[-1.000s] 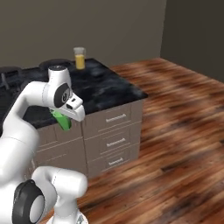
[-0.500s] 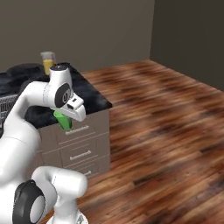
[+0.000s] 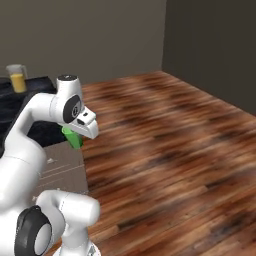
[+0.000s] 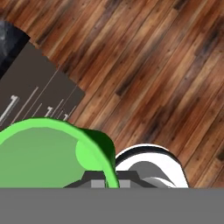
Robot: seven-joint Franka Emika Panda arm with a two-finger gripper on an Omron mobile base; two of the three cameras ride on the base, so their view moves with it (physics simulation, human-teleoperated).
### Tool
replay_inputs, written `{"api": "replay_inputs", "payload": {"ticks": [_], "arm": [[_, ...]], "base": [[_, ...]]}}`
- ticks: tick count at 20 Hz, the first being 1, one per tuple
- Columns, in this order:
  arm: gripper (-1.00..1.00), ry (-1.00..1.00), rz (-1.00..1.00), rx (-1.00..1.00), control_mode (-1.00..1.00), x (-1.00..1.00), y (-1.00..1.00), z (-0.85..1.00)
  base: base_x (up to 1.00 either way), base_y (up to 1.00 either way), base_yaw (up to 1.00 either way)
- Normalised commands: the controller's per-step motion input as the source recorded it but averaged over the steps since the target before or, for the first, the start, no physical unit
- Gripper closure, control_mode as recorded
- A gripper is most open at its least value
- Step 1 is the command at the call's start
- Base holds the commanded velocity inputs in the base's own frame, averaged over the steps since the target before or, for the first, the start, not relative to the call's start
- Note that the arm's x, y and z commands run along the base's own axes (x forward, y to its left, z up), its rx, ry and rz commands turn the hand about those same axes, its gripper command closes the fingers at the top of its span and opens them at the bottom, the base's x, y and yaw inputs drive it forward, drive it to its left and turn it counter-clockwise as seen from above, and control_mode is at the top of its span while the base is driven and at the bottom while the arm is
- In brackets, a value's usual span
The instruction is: Place the pitcher and cup on the dining counter for serving.
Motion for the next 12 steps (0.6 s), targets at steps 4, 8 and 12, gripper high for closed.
{"api": "replay_inputs", "payload": {"ticks": [4,8,12], "arm": [[1.00,0.00,0.00,0.00,1.00,0.00,0.00,0.00],[1.00,0.00,0.00,0.00,1.00,0.00,0.00,0.00],[1.00,0.00,0.00,0.00,1.00,0.00,0.00,0.00]], "base": [[1.00,-1.00,0.16],[1.00,-0.96,0.34],[1.00,-0.77,0.48]]}}
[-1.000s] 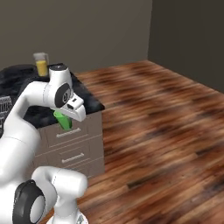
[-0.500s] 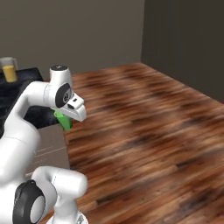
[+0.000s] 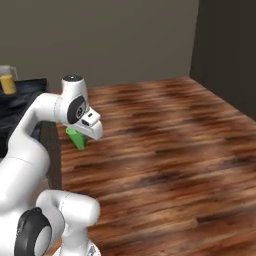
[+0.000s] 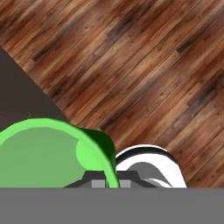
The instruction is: Place the pitcher and cup on the dining counter for serving.
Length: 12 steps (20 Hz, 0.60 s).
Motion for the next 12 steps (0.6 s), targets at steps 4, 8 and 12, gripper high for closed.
{"api": "replay_inputs", "payload": {"ticks": [4,8,12], "arm": [[1.00,0.00,0.00,0.00,1.00,0.00,0.00,0.00],[1.00,0.00,0.00,0.00,1.00,0.00,0.00,0.00],[1.00,0.00,0.00,0.00,1.00,0.00,0.00,0.00]], "base": [[1.00,-0.67,0.55],[1.00,-0.58,0.60],[1.00,-0.48,0.63]]}}
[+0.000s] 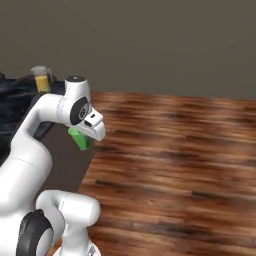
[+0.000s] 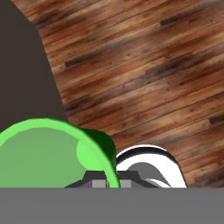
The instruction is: Place the pitcher and cup on the dining counter for serving.
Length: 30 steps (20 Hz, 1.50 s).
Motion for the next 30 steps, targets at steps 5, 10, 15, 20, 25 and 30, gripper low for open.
{"api": "replay_inputs", "payload": {"ticks": [5,10,15,20,25,30], "arm": [[1.00,0.00,0.00,0.00,1.00,0.00,0.00,0.00],[1.00,0.00,0.00,0.00,1.00,0.00,0.00,0.00],[1.00,0.00,0.00,0.00,1.00,0.00,0.00,0.00],[1.00,0.00,0.00,0.00,1.00,0.00,0.00,0.00],[1.00,0.00,0.00,0.00,1.00,0.00,0.00,0.00],[1.00,0.00,0.00,0.00,1.00,0.00,0.00,0.00]], "base": [[1.00,-0.40,0.67],[1.00,-0.49,0.68],[0.97,-0.53,0.71],[0.80,-0.61,0.72],[0.62,-0.69,0.72],[0.33,-0.65,0.78]]}}
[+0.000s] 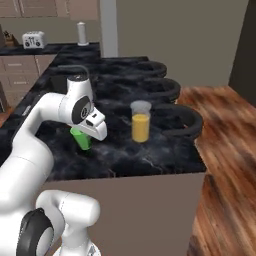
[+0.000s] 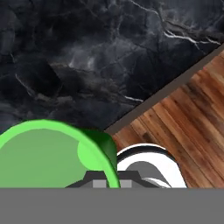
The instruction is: Place the pitcher and cup on the dining counter for serving.
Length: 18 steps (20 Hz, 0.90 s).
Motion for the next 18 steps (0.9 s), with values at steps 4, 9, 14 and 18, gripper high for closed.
{"api": "replay_inputs", "payload": {"ticks": [4,9,14,18], "arm": [[1.00,0.00,0.00,0.00,1.00,0.00,0.00,0.00],[1.00,0.00,0.00,0.00,1.00,0.00,0.00,0.00],[1.00,0.00,0.00,0.00,1.00,0.00,0.00,0.00],[1.00,0.00,0.00,0.00,-1.00,0.18,0.00,0.00]], "base": [[0.24,-0.82,0.67],[0.02,-0.73,0.41],[0.00,-0.03,0.03],[0.00,0.00,0.00]]}}
